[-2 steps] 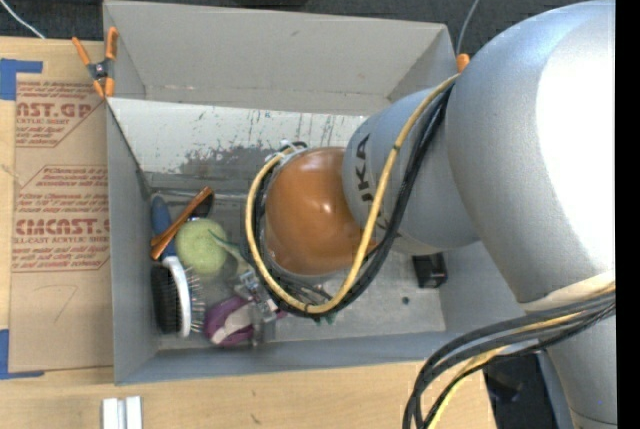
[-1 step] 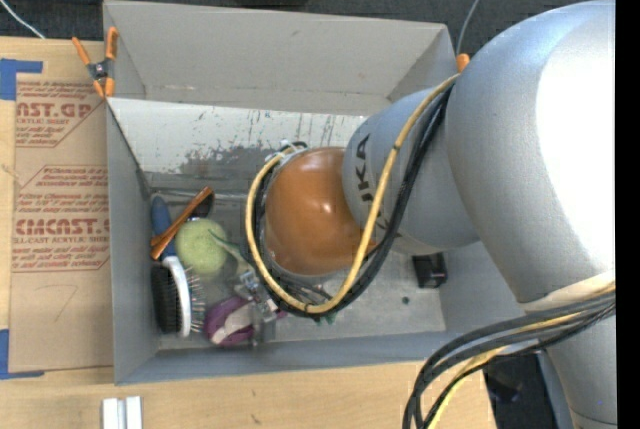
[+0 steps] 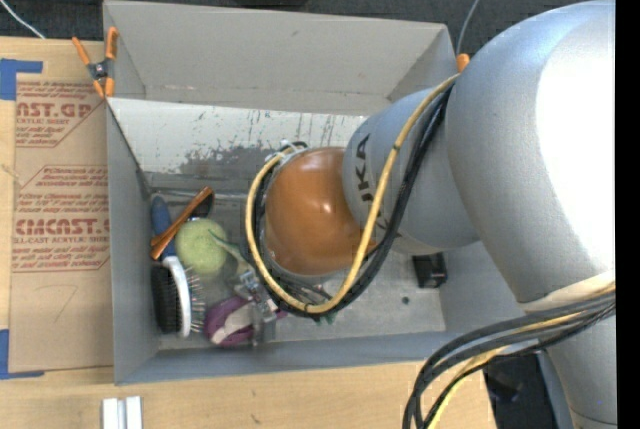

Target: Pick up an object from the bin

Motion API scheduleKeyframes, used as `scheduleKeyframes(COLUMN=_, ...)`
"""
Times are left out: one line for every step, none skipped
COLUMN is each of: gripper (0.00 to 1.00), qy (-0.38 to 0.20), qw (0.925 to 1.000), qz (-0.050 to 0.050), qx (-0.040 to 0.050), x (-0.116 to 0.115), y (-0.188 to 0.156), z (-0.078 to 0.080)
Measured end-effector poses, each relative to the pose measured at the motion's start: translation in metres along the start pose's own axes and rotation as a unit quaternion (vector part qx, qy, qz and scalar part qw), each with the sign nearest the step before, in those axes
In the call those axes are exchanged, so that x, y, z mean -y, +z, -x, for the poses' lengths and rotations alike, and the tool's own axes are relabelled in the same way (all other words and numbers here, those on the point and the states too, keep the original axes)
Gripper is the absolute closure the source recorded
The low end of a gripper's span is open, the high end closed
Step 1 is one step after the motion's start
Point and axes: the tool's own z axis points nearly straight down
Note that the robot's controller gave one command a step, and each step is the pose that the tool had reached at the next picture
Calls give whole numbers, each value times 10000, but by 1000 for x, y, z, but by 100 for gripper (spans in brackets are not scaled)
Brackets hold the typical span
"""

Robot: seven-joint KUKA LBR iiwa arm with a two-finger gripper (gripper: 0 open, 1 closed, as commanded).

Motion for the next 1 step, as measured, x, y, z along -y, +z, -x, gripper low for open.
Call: scheduleKeyframes(gripper=100, qy=1, qw=10000, qz=1, qx=-17, x=0, y=-4, z=-1)
